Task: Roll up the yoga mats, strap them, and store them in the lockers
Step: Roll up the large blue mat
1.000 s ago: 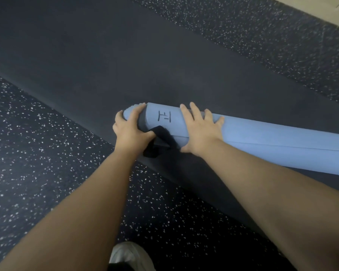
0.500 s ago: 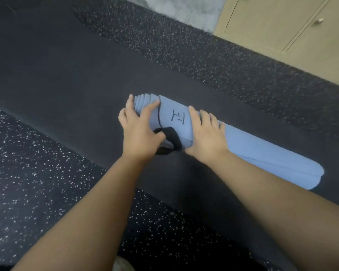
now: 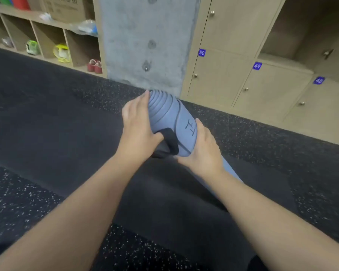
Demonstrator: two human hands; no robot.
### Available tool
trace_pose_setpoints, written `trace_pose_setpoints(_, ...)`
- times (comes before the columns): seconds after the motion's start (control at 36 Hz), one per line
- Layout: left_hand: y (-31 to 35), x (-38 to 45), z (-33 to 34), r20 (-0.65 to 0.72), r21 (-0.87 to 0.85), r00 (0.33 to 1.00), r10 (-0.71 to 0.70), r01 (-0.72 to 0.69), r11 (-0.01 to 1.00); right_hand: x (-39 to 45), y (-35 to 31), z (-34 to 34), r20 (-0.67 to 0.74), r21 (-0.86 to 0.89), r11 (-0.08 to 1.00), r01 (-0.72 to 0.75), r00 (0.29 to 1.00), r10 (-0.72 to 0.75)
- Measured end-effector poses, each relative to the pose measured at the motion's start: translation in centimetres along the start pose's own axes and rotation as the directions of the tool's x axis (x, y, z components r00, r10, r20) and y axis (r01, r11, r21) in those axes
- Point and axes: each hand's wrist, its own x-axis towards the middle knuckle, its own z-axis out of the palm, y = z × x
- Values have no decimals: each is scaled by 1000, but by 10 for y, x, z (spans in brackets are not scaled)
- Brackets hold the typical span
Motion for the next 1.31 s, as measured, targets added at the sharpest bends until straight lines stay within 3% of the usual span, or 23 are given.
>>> trace_pose_setpoints(0.14, 55, 20, -30, 12, 102, 986, 169, -169, 980, -6, -13, -47, -58, 168, 986, -6, 998, 16)
trace_pose_setpoints(0.36, 126, 46, -53, 100, 171, 899, 426, -437, 883, -18, -23, -98, -95, 370, 927, -58, 990, 100)
trace_pose_setpoints(0.5, 152, 51, -47, 150, 204, 875, 460, -482, 852, -25, -20, -105, -95, 449, 891, -69, 988, 125)
trace_pose_setpoints(0.83, 160, 42, -25, 124, 211, 877, 464, -480, 851, -20, -4, -111, -131, 567, 824, 25, 990, 60)
trace_pose_setpoints(0.92, 153, 34, -12, 170, 232, 863, 477, -505, 831, -17, 2, -117, -155, 568, 822, 41, 986, 58)
trace_pose_setpoints(1.14, 160, 31, 0, 116, 180, 857, 502, -516, 838, -25, 19, -132, -182, 492, 866, 92, 983, -1)
trace_pose_setpoints(1.22, 163, 29, 0, 112, 152, 853, 509, -521, 840, -28, 20, -146, -288, 338, 908, 249, 945, -152)
trace_pose_setpoints(1.31, 165, 26, -5, 183, 148, 847, 499, -526, 838, -27, 20, -162, -289, 220, 913, 345, 916, -277)
